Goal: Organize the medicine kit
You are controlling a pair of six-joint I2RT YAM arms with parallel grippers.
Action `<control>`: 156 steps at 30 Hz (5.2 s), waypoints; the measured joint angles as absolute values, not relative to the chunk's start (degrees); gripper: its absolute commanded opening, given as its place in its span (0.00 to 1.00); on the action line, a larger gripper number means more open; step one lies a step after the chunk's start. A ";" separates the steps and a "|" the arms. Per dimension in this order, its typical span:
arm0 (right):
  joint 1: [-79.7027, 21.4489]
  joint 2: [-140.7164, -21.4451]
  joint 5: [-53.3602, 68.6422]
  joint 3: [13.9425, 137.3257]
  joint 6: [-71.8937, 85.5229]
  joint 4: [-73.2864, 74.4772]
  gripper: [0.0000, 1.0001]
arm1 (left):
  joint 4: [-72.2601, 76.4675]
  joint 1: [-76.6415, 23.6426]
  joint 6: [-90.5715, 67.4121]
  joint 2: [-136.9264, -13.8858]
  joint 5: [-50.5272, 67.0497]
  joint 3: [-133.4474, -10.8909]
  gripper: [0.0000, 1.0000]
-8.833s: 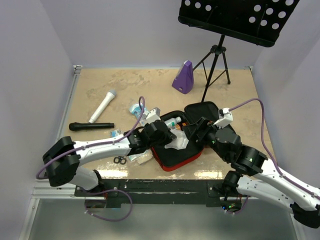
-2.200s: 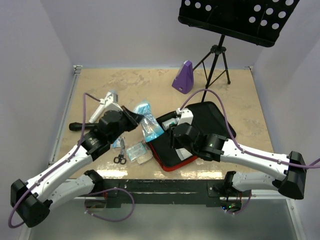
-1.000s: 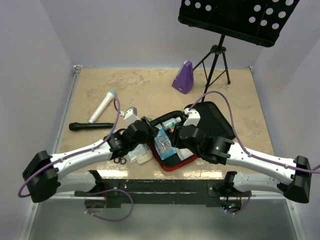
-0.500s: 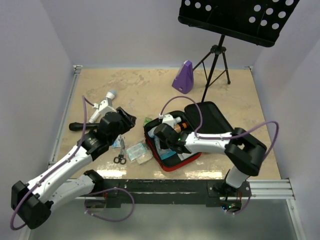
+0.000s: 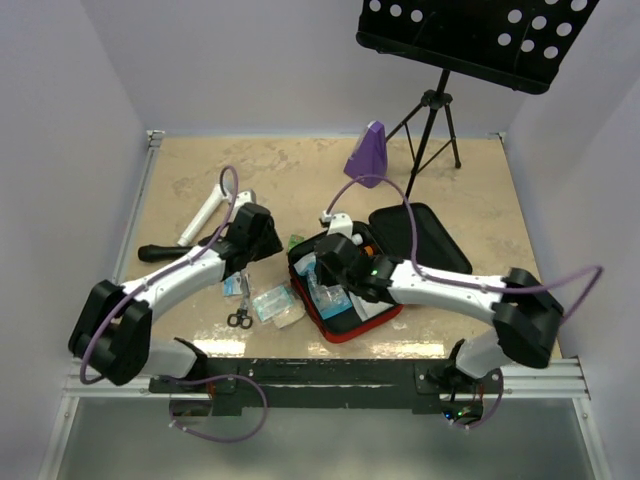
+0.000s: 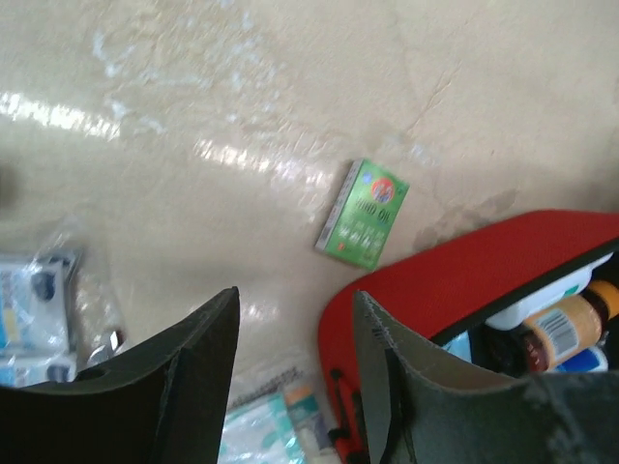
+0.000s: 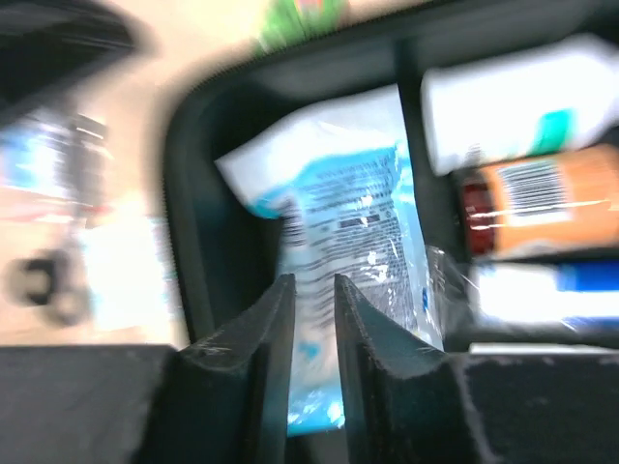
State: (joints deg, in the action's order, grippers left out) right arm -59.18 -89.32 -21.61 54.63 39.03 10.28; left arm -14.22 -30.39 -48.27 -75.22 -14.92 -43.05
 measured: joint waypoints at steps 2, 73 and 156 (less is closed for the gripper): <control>-59.22 -83.42 -22.72 55.33 39.09 12.47 0.32 | -13.67 -30.24 -46.70 -78.91 -15.00 -46.37 0.60; -59.22 -66.61 -31.79 55.27 41.60 27.35 0.36 | -14.66 -36.05 -39.33 -103.07 -19.14 -60.29 0.59; -59.22 -45.19 -36.16 52.80 50.04 37.10 0.38 | -9.37 -56.73 -13.54 -90.17 -1.54 -65.32 0.61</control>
